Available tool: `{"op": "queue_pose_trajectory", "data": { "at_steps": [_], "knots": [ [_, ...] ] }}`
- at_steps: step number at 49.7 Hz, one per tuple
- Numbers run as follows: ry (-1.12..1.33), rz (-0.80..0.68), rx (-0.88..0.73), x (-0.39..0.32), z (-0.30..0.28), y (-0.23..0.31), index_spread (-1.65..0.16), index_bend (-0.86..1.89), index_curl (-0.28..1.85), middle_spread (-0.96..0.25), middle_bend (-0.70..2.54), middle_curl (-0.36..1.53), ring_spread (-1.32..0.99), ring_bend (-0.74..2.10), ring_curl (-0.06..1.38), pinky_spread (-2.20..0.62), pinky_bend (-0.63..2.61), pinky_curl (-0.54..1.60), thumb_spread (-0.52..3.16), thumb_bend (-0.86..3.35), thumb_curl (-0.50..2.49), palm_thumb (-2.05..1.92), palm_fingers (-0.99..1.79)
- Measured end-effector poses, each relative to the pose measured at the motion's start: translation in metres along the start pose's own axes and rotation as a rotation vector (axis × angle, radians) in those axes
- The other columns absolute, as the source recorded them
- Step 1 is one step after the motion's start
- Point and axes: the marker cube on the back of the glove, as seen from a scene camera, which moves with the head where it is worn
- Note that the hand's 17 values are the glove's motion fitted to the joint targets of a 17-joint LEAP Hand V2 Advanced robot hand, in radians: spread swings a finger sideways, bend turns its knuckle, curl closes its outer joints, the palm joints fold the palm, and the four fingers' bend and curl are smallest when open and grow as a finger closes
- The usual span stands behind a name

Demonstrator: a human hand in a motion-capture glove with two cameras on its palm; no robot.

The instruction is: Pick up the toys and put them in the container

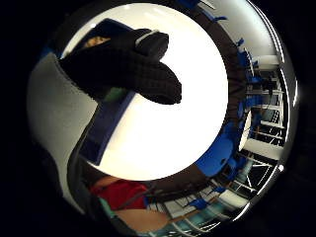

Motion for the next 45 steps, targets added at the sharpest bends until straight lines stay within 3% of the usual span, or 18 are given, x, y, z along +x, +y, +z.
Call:
{"op": "queue_pose_trajectory", "data": {
  "at_steps": [17,45],
  "knots": [
    [-0.071,0.113,-0.067,0.066,0.057,0.037,-0.34,0.1,0.3,-0.05,0.1,0.22,0.08,0.25,0.36,0.08,1.41,0.39,1.19,-0.05,0.38,-0.06,-0.26],
    [-0.001,0.181,-0.032,0.138,0.083,0.113,-0.33,0.12,0.22,-0.05,0.1,0.18,0.08,0.18,0.35,0.11,1.28,0.33,1.14,-0.06,0.27,-0.07,-0.24]
  ]
}}
